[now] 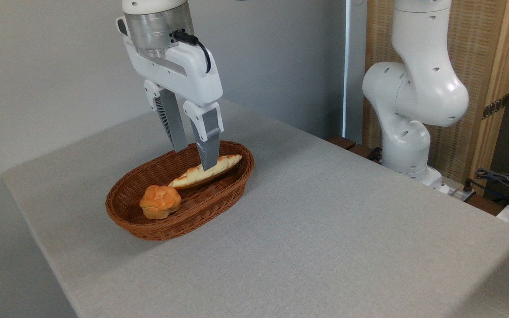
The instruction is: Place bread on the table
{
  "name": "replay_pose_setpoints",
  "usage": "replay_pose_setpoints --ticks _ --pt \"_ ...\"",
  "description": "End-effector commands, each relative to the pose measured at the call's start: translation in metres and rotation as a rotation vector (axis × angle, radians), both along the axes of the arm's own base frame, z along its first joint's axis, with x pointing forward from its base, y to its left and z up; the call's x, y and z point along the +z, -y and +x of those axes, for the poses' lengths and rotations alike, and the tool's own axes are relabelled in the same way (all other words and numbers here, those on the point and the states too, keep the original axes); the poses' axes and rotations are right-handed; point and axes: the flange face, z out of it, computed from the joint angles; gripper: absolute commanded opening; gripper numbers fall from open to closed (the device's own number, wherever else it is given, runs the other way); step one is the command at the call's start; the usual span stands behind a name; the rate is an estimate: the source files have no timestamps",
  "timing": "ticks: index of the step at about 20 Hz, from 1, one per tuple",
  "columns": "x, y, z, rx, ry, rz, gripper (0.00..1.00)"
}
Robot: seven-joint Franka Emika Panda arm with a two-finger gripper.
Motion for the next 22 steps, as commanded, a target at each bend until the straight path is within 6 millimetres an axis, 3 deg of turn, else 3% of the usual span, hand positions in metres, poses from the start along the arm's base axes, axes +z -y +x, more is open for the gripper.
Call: replay_pose_setpoints --ticks 1,4,8,11,17,22 --pt "-0.008 0.004 -0.025 -0.011 0.049 -0.008 1.00" --pt "-0.025 0.024 -0.042 -0.050 0.072 -0.010 1.00" --pt "-0.063 0.065 -0.064 -0.129 0.073 -0.012 1.00" --pt "-0.088 0.084 -0.074 -0.146 0.024 -0.052 1.00" --pt "-0.115 0.100 -0.079 -0.168 0.047 -0.066 1.00" --pt "-0.118 0.108 -0.078 -0.154 0.066 -0.115 1.00"
